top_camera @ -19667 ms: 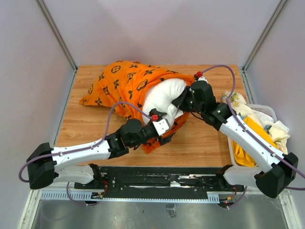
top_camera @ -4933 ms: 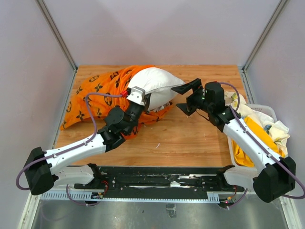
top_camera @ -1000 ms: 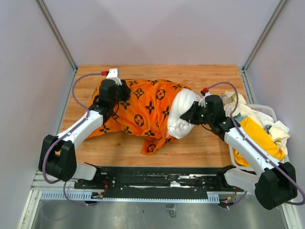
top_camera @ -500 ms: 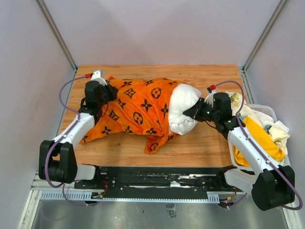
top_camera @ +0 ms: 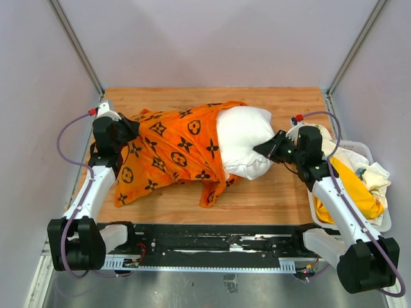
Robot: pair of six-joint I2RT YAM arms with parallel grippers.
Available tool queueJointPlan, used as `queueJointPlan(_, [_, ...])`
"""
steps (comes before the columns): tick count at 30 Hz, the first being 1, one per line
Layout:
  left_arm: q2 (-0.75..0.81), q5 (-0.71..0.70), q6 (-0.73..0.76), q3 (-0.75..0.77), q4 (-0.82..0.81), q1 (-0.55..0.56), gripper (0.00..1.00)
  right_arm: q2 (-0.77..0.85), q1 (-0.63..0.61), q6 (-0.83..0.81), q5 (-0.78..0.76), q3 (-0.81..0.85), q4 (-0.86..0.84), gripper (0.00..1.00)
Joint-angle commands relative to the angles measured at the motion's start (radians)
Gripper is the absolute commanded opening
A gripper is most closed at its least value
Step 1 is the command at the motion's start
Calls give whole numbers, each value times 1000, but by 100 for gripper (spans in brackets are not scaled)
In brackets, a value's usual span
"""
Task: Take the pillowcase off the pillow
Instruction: Remove the pillow from the pillowcase.
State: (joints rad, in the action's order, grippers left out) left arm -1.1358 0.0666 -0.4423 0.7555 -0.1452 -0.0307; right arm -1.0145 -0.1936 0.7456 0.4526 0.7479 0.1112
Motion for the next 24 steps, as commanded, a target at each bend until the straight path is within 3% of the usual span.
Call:
queueJointPlan(1, [38, -147, 6, -12, 17, -118, 0, 64, 88, 27, -112, -15, -2, 1])
queueJointPlan(5, [55, -52, 9, -36, -40, -132, 1, 70, 91, 23, -113, -18, -4, 1])
queueJointPlan(6, [56, -3, 13, -39, -55, -132, 10, 68, 91, 22, -108, -19, -7, 1])
queueJointPlan(9, [44, 120, 14, -28, -65, -132, 80, 57, 91, 22, -99, -19, -10, 1])
queueJointPlan(10, [40, 147, 8, -17, -56, -132, 96, 53, 91, 20, -98, -18, -10, 1])
queueJointPlan(15, [76, 147, -17, 7, -17, -132, 99, 60, 92, 9, -121, -16, -7, 1])
queueJointPlan(24, [77, 230, -47, -63, -32, -129, 88, 61, 147, 41, -155, 5, -4, 1])
